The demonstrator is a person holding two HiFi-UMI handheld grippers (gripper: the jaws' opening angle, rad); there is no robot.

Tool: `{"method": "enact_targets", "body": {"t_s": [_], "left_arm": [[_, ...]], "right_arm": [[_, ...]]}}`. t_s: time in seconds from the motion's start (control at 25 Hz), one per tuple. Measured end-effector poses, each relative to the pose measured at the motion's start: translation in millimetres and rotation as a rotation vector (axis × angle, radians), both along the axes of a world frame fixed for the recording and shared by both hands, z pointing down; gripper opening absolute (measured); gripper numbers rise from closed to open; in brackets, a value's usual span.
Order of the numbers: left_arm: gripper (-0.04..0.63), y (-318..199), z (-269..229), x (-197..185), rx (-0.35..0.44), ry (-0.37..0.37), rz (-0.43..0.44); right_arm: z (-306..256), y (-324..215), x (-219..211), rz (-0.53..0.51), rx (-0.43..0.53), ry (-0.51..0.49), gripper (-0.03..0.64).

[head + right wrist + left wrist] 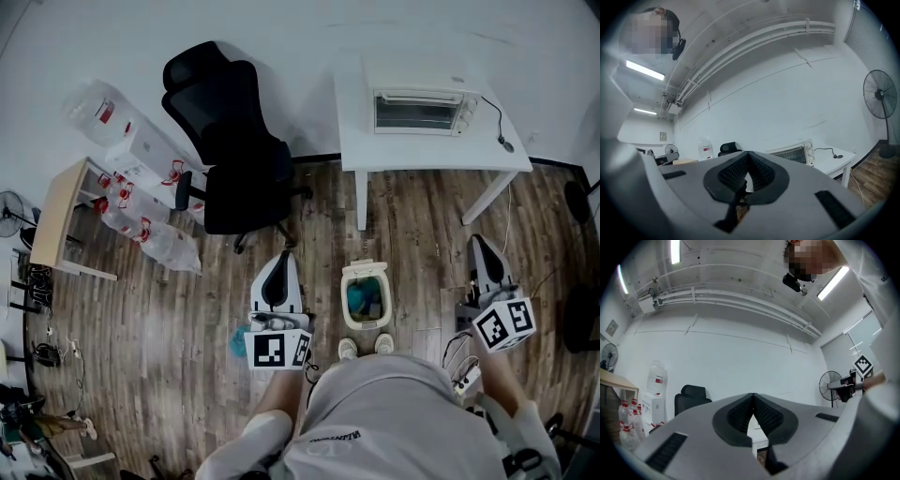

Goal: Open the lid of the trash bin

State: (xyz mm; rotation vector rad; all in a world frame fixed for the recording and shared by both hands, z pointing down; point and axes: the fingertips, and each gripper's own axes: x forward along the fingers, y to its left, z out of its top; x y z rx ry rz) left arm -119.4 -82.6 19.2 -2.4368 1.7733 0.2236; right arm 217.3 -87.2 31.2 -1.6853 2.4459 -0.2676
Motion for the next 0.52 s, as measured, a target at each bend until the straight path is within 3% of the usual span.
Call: {"method": "enact_targets", "body": {"t_s": [0.52], "left_arm": [[0.002, -7.2, 8.1, 0.1, -0.011, -0.005, 0.007]], "right_arm": [[5.4, -5.9, -3.5, 0.002, -0.014, -0.006, 0.015]]}}
